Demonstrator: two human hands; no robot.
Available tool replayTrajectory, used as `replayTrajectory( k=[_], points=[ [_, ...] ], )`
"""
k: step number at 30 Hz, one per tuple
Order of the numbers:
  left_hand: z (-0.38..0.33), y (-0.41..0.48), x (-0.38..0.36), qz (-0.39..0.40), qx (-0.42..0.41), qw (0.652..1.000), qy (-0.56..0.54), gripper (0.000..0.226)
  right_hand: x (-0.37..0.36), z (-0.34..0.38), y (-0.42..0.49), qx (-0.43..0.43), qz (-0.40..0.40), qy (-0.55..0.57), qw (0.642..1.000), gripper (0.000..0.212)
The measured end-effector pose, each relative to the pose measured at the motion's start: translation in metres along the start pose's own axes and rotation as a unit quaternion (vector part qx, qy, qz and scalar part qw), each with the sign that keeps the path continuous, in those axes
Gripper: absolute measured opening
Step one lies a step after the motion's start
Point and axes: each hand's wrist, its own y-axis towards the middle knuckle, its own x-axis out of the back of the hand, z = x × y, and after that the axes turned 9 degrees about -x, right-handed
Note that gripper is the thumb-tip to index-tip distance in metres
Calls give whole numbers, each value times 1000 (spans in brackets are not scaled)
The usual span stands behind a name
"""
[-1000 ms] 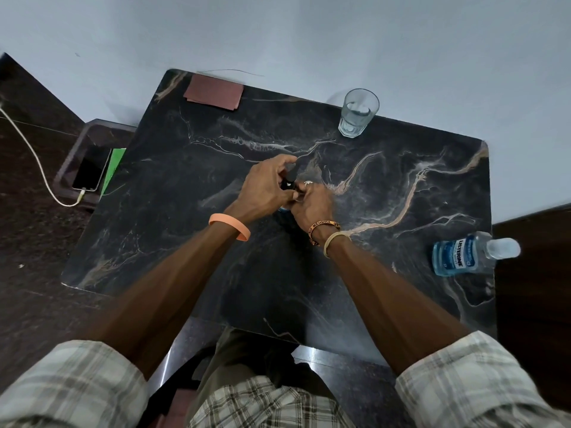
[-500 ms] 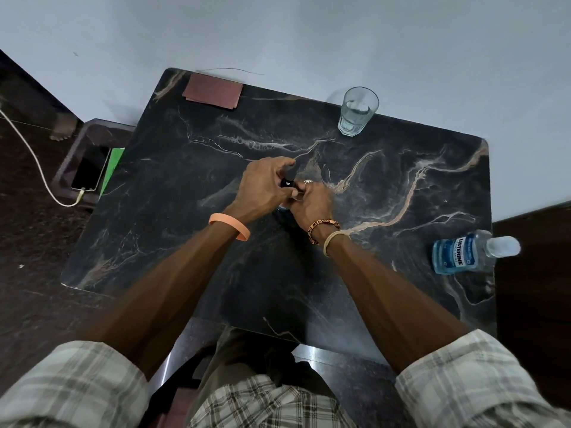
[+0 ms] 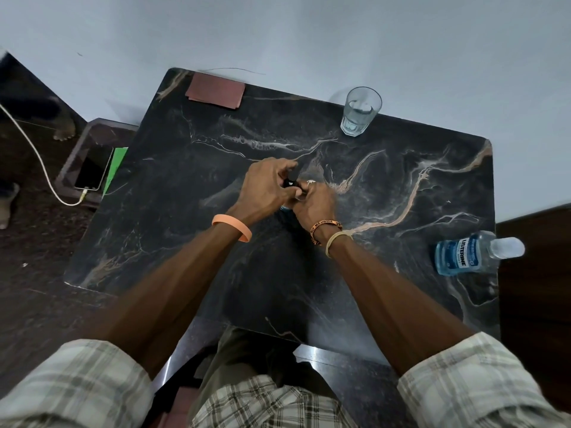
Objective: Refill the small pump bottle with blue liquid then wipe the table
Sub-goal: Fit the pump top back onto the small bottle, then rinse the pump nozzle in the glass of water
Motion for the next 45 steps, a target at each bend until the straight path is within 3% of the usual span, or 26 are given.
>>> replayTrajectory(
  k=[4,20,24,29,31,35,38,40,42,45],
  points=[
    [0,-1,2,-2,0,1000,-20,61,0,-1,-1,13,-2,23,1000,14],
    [5,-8,-2,-14,-4,999,-30,57,0,2,-2,5,-8,-2,1000,8],
    [6,-9,-4,-15,-11,999,-27,54,0,2,-2,9,-9,11,1000,20],
    [6,-7,-2,10,-17,1000,-17,33,4,4,-4,12,-14,6,1000,17],
    [7,-7,-2,19,-18,999,-19,43,4,5,-5,15,-15,5,1000,11],
    [15,-12,-2,31,-9,996,-80,68,0,2,-8,22,-14,7,1000,25],
    [26,-17,4,58,13,985,-164,73,0,-5,-10,28,50,3,998,83],
    [34,-15,13,59,27,982,-178,73,4,-12,-9,19,77,1,997,104],
    [43,-7,24,41,29,985,-166,70,15,-19,-6,22,65,20,997,97],
    [51,20,34,17,31,989,-142,63,40,-23,7,-9,-17,89,996,80]
  ],
)
